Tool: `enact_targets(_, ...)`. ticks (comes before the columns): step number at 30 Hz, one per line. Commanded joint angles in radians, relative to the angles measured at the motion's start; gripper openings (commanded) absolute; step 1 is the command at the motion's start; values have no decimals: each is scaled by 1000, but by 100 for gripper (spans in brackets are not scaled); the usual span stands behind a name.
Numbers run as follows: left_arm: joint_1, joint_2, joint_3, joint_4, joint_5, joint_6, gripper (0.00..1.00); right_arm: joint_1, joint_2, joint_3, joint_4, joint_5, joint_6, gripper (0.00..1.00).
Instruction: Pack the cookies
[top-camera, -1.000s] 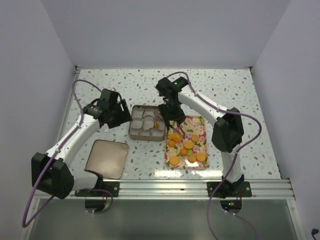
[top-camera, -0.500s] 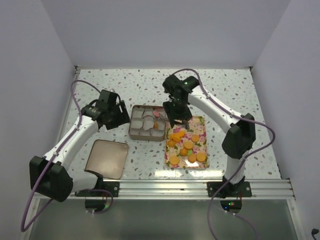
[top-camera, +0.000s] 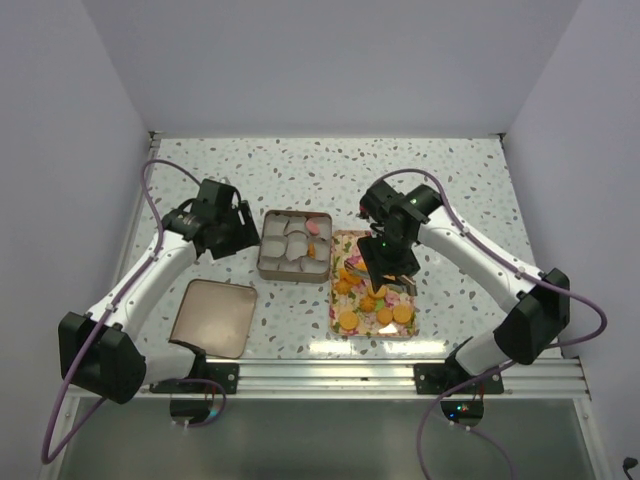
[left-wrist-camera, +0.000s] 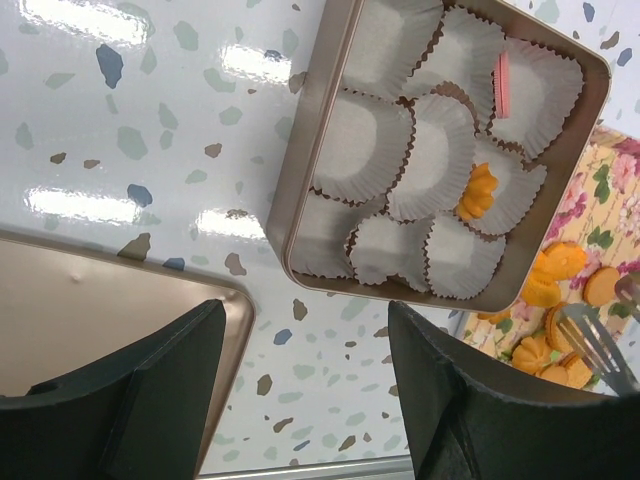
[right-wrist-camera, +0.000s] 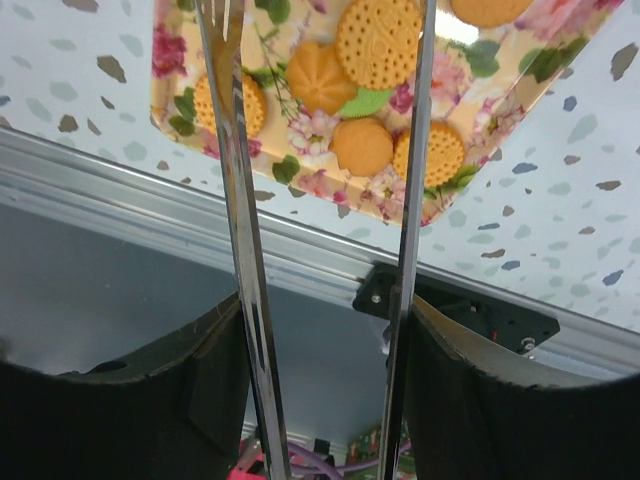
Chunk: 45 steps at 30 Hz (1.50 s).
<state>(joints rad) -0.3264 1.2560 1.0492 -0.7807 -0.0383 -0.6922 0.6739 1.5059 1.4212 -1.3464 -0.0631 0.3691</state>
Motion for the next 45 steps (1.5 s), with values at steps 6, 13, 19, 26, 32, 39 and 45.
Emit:
enact_targets(6,9,-40,-8,18,-5,-15,71,0,-50,-64,-112,-83,-10,56)
enact_targets(13,9,-63,-26,15,-8,-26,71,1,-10,-62,-92,-95,-22,56)
enact_targets(19,9,-70,-28,8,-11,-26,71,1,30,-61,-74,-90,-35,55)
enact_targets(26,9,-72,-28,6,-15,-20,72,1,66,-76,-50,-104,-39,54)
enact_targets(32,9,-70,-35,6,-17,-15,71,7,94,-79,-28,-115,-42,48)
enact_targets(39,9,-75,-46,8,-17,-15,71,9,119,-71,-13,-106,-41,48)
enact_targets(45,9,-79,-52,8,-17,-12,72,7,139,-61,-4,-98,-35,50)
